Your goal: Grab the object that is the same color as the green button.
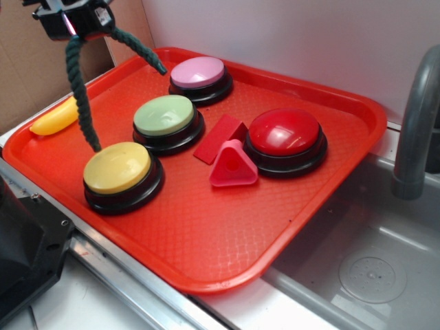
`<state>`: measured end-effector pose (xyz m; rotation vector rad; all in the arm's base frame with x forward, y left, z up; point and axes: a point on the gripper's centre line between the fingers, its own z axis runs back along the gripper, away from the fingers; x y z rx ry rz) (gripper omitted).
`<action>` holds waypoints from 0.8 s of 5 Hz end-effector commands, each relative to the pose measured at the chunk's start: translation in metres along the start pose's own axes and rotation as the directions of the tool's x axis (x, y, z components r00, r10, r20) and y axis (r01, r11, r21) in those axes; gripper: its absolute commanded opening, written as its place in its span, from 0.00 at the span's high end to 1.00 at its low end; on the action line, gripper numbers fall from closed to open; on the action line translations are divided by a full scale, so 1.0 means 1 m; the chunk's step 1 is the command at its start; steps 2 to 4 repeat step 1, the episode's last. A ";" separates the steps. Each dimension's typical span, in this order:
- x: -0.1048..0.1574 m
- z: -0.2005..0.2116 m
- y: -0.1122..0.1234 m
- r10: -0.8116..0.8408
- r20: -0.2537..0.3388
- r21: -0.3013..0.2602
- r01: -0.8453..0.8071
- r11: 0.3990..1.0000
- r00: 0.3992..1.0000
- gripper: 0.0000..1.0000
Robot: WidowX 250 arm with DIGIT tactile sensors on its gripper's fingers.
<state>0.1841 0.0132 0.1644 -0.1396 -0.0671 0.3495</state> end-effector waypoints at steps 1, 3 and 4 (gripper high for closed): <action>-0.018 0.006 -0.008 -0.213 -0.048 0.042 0.215 0.976 0.976 1.00; -0.018 0.006 -0.008 -0.213 -0.048 0.042 0.215 0.976 0.976 1.00; -0.018 0.006 -0.008 -0.213 -0.048 0.042 0.215 0.976 0.976 1.00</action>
